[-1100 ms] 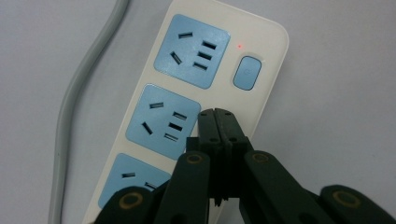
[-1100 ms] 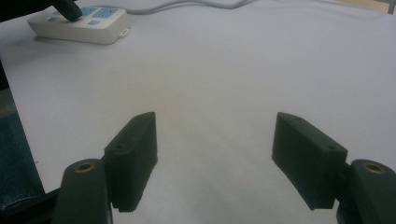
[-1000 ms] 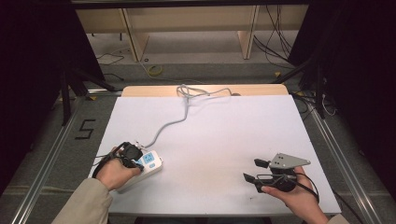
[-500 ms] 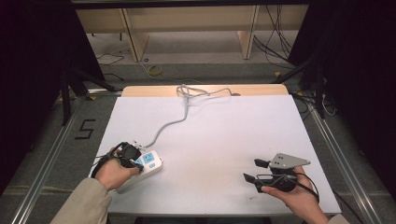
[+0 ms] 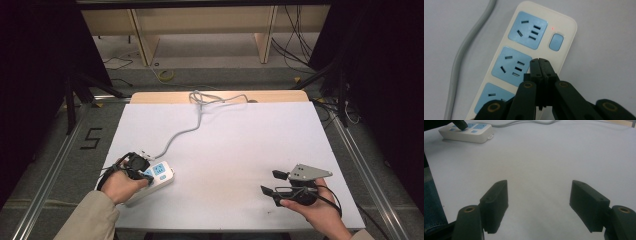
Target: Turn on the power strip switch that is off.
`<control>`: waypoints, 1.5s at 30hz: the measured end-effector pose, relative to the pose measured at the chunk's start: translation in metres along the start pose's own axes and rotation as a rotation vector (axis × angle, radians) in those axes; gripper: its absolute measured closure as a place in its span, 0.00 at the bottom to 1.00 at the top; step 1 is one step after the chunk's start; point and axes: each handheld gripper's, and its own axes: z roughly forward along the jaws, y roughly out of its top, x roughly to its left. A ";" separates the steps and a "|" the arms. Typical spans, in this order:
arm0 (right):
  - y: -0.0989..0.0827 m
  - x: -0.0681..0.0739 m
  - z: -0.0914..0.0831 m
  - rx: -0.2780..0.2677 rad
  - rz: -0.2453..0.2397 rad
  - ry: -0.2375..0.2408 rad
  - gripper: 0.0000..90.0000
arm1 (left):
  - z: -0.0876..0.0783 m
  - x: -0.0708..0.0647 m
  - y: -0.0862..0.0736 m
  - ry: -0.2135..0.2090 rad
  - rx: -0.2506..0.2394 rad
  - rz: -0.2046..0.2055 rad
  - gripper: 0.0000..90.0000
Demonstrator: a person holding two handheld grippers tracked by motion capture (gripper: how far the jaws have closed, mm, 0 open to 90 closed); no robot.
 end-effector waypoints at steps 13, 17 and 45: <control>0.000 0.000 0.000 -0.003 0.004 -0.002 0.35 | -0.004 -0.003 0.001 0.011 -0.072 -0.012 0.99; 0.000 0.000 -0.001 -0.003 0.002 -0.002 0.35 | -0.006 -0.002 0.001 0.023 -0.125 -0.012 0.94; 0.000 0.000 0.000 -0.006 0.006 0.000 0.35 | -0.011 -0.006 0.004 0.037 -0.413 -0.012 0.60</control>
